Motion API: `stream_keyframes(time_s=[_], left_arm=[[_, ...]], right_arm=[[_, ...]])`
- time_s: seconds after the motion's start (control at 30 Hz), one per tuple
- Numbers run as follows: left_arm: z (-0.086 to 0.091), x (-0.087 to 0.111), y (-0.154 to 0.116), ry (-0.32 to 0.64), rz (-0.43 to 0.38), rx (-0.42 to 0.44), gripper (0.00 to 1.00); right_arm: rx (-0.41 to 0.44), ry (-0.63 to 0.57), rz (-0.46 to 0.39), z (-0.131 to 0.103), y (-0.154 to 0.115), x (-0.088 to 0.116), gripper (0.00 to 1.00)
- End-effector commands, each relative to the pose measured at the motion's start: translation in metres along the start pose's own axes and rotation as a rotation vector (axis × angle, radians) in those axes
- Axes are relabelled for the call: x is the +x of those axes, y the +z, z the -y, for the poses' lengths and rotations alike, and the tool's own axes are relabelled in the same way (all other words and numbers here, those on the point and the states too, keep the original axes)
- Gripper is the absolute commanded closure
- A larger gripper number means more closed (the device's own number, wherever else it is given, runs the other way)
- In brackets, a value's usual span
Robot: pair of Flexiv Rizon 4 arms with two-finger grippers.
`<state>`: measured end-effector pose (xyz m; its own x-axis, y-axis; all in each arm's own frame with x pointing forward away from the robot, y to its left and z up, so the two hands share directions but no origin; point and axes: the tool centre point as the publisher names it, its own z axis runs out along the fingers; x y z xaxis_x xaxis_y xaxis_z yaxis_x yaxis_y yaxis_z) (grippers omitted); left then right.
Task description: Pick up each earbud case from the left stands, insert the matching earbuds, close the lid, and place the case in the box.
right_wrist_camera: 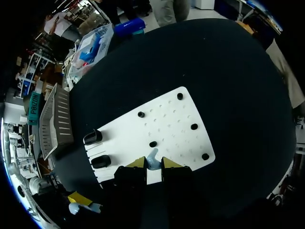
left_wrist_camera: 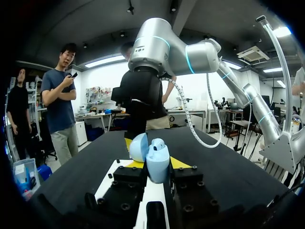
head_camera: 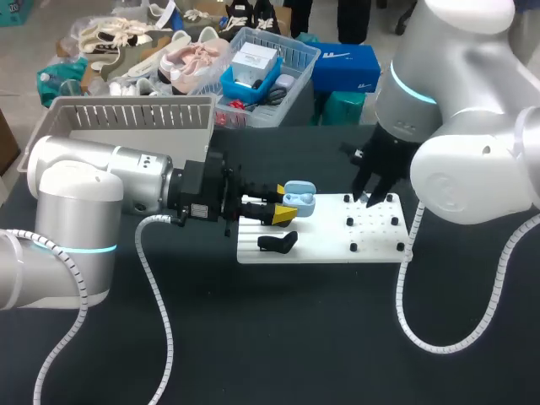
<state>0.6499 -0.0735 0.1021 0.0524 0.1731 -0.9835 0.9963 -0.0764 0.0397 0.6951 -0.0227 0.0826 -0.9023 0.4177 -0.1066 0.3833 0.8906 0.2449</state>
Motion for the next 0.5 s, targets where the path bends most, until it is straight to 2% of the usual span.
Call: stream_keyframes(time_s=[0.03, 0.33, 0.5], left_arm=[[0.001, 0.000, 0.000, 0.001, 0.000, -0.005, 1.00], [0.001, 0.000, 0.000, 0.001, 0.000, -0.005, 1.00], [0.001, 0.000, 0.000, 0.001, 0.000, -0.005, 1.00]], right_arm=[[-0.039, -0.024, 0.043, 0.013, -0.036, 0.014, 1.00], [-0.131, -0.113, 0.029, -0.002, -0.095, 0.029, 1.00], [-0.177, -0.227, -0.084, -0.015, -0.114, 0.040, 1.00]])
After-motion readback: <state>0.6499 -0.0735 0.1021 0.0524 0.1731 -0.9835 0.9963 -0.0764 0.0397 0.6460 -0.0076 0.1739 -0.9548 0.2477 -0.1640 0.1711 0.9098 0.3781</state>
